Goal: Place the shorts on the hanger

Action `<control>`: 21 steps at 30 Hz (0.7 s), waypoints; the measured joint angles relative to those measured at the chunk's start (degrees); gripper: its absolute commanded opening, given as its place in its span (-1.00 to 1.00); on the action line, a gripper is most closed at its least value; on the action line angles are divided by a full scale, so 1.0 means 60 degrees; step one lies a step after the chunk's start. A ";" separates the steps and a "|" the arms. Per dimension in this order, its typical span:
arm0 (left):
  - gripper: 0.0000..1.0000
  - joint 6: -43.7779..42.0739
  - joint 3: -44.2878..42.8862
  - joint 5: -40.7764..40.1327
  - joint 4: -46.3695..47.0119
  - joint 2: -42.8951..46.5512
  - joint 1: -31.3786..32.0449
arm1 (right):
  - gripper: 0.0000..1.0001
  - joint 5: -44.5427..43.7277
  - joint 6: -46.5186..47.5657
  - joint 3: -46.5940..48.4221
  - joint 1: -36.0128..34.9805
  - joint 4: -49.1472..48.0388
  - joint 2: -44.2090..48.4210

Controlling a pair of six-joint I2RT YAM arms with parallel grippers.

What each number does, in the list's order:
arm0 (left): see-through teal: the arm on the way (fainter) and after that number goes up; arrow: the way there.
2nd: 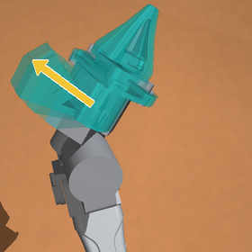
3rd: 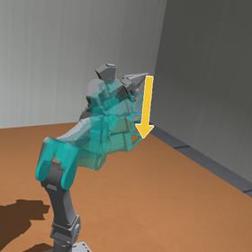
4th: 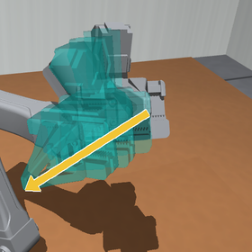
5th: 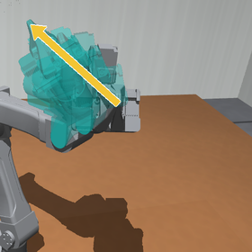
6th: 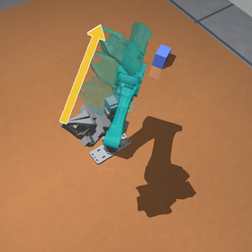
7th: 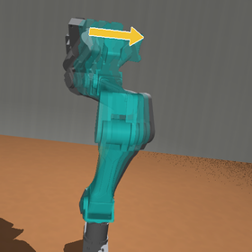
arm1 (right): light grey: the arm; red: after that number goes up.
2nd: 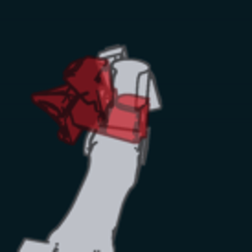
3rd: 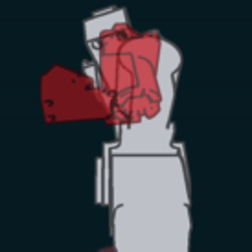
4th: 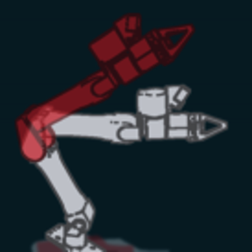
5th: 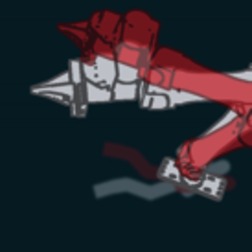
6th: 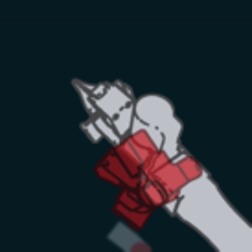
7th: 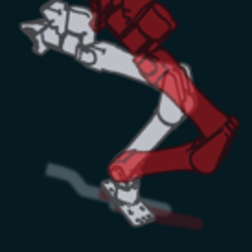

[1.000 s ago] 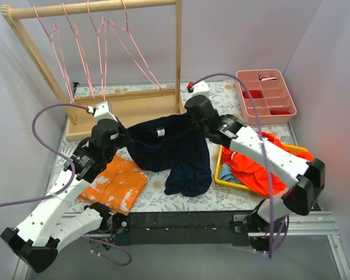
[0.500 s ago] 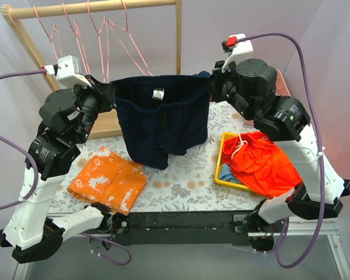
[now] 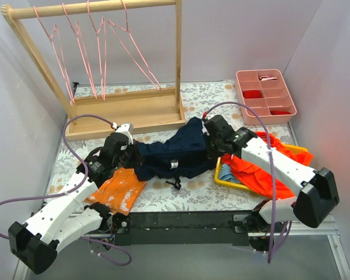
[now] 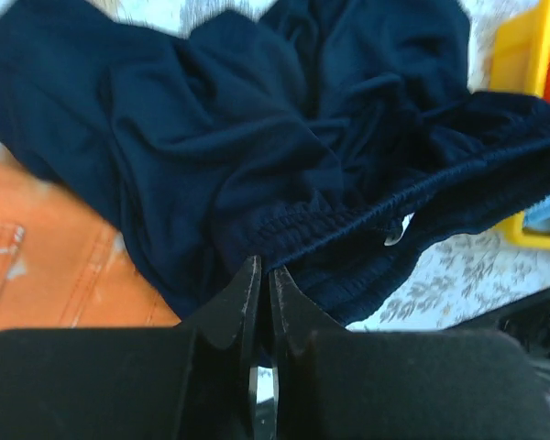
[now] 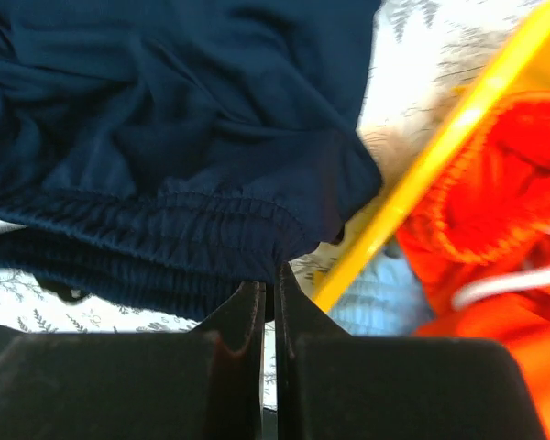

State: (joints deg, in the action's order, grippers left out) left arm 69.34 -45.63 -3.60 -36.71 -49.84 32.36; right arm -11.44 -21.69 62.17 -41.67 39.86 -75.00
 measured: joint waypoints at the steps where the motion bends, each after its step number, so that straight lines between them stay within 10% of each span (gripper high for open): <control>1: -0.77 0.0069 0.0226 0.0149 0.0015 0.0004 0.0000 | -0.97 0.0160 -0.0004 -0.0036 0.0007 -0.0062 -0.0240; 10: 0.12 -0.0266 -0.2645 0.0878 0.0113 -0.0004 -0.0007 | -0.97 0.0517 0.0066 0.0015 0.0076 -0.0987 -0.0783; 21: 0.20 -0.0102 -1.0936 -0.1843 -0.0342 -0.4153 -0.0011 | -0.97 0.0736 0.0138 0.0015 0.0076 -0.1249 -0.0783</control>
State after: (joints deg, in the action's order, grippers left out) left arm 68.73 -111.24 -14.66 -38.76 -74.76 32.29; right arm -7.03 -20.86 62.26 -41.21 32.36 -79.70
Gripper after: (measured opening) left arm 0.598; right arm 0.043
